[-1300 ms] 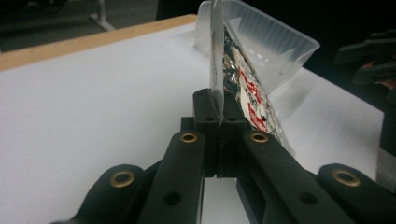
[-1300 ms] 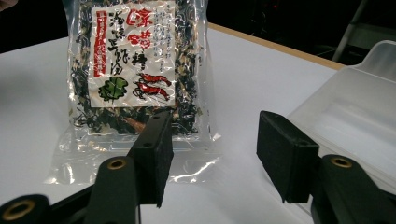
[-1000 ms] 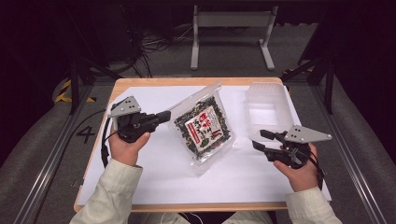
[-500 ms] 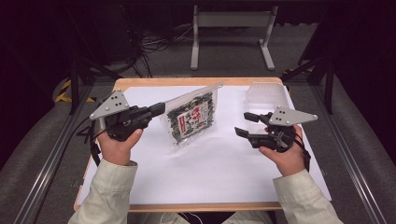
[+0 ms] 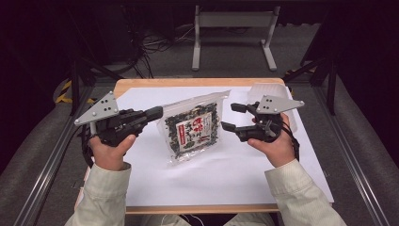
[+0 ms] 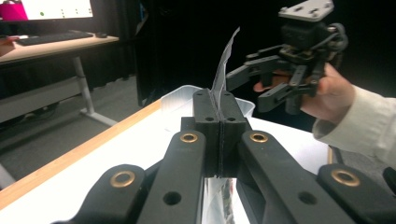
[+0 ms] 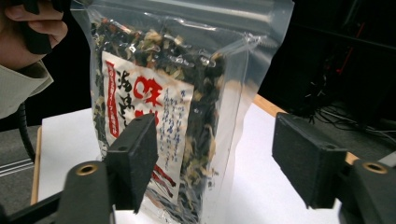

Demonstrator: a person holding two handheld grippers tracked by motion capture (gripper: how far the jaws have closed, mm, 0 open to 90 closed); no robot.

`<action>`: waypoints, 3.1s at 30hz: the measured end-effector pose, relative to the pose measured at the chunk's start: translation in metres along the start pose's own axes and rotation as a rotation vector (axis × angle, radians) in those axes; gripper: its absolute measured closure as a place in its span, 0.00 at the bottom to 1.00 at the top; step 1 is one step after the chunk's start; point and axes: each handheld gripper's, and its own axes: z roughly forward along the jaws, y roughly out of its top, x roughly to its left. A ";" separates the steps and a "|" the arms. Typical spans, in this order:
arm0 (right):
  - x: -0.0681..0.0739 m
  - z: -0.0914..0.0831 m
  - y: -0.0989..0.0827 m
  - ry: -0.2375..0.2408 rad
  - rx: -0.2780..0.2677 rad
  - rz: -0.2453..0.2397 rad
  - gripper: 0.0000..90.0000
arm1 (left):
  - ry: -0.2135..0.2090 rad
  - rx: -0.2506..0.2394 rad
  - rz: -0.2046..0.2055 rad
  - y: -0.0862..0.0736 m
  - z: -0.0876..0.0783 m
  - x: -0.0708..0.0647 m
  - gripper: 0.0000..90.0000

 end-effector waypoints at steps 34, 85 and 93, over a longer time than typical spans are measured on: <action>0.021 0.054 0.002 0.270 -0.002 -0.111 0.61 | -0.016 -0.026 0.001 -0.001 -0.016 -0.010 1.00; -0.019 -0.026 0.030 0.053 0.029 -0.064 0.84 | 0.107 0.112 -0.083 -0.057 0.010 0.031 0.44; -0.038 -0.047 0.040 -0.047 0.028 -0.061 0.84 | 0.184 0.157 -0.059 -0.087 0.024 0.043 0.42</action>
